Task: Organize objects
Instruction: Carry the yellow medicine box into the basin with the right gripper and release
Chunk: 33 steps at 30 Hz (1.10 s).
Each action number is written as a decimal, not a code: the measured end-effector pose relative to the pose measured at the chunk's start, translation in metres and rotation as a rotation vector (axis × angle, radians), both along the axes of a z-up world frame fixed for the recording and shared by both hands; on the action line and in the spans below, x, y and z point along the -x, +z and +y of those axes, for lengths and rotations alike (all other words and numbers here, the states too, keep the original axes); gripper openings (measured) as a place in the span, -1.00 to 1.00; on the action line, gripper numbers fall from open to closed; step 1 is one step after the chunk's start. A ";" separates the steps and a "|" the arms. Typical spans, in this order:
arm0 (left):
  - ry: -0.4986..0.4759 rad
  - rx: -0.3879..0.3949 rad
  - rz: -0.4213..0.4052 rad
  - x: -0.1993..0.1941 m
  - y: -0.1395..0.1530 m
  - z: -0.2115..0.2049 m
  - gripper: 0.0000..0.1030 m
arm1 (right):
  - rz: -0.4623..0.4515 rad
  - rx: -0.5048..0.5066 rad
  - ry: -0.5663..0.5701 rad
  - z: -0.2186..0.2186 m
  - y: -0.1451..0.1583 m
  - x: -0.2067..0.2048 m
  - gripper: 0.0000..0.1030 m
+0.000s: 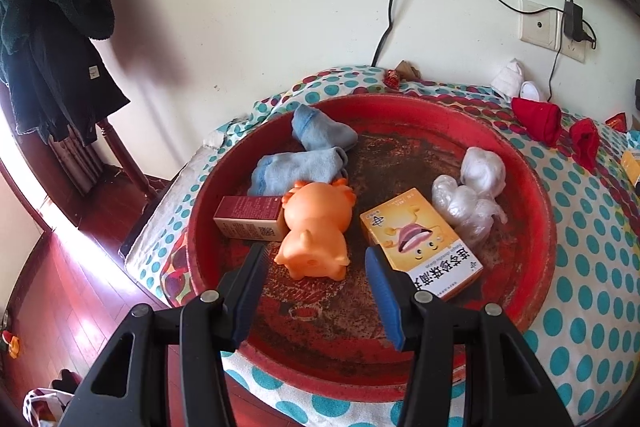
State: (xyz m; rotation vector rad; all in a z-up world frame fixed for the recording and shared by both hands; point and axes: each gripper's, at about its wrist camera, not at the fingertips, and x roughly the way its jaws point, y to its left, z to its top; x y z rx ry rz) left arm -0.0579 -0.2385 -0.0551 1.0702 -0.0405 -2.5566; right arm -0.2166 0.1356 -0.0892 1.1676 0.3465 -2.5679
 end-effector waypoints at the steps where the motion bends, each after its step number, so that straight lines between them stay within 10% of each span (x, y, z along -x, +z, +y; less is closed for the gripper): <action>1: 0.004 -0.003 -0.002 0.000 -0.001 -0.001 0.00 | 0.001 0.003 0.015 -0.007 0.002 -0.004 -0.06; 33: 0.164 -0.189 0.054 -0.011 0.004 -0.056 0.00 | -0.042 0.084 0.513 -0.260 0.036 -0.123 -0.06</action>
